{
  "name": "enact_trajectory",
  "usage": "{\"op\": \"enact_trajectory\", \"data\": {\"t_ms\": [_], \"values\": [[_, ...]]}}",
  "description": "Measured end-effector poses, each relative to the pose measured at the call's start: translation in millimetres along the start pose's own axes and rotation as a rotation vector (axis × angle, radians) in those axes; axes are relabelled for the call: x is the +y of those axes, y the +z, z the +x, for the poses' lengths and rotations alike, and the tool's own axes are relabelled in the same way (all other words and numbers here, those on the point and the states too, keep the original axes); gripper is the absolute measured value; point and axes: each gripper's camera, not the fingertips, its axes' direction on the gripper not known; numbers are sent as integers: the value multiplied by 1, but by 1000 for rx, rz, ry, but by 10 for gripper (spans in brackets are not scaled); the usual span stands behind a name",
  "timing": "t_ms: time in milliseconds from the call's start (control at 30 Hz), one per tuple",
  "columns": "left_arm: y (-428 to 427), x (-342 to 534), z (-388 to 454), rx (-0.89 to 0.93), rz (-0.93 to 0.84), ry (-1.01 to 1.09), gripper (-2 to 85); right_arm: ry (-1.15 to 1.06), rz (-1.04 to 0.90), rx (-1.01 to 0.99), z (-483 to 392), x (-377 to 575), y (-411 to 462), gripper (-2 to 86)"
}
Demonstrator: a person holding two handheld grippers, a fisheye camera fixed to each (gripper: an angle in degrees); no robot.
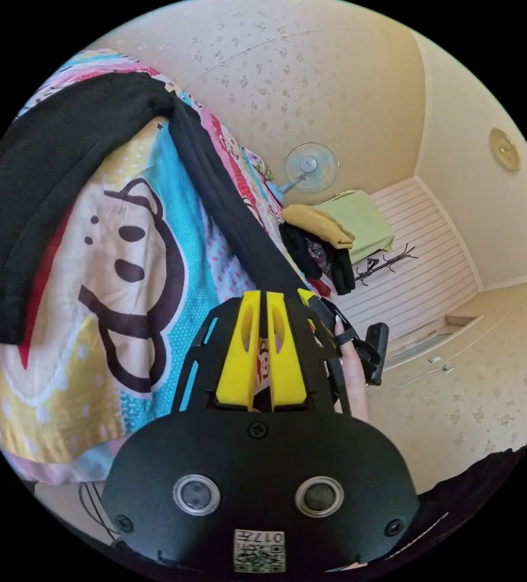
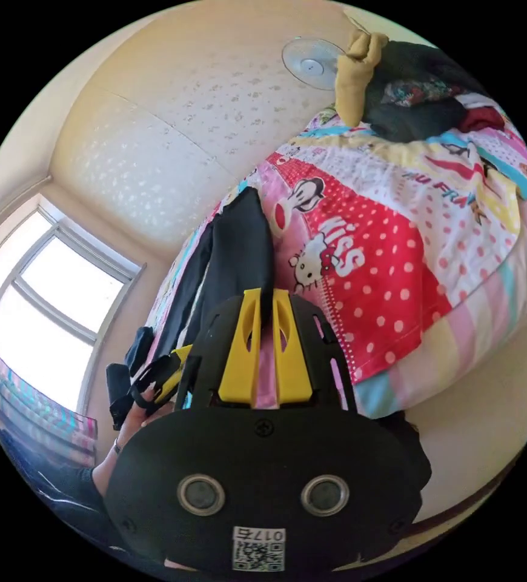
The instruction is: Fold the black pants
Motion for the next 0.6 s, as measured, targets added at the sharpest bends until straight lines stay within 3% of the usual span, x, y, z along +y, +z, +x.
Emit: {"op": "enact_trajectory", "data": {"t_ms": [67,167,267,333,400,467,500,600], "values": [[-3,3,-17,120,-18,-50,28,-16,132,-111,22,20,5,35],[-22,13,-23,279,-6,-74,45,45,174,-281,44,23,5,35],[-67,11,-6,306,20,-6,61,-29,145,-230,36,19,5,36],[-112,10,14,180,125,117,76,-43,169,-231,35,21,5,37],[-165,11,41,-88,194,325,104,-30,189,-258,38,22,5,38],[-192,13,46,-351,178,396,116,-34,193,-262,37,22,5,41],[-212,17,39,-511,190,386,123,-36,194,-259,36,22,5,42],[-269,35,4,-616,296,279,119,-38,196,-264,32,22,4,52]]}}
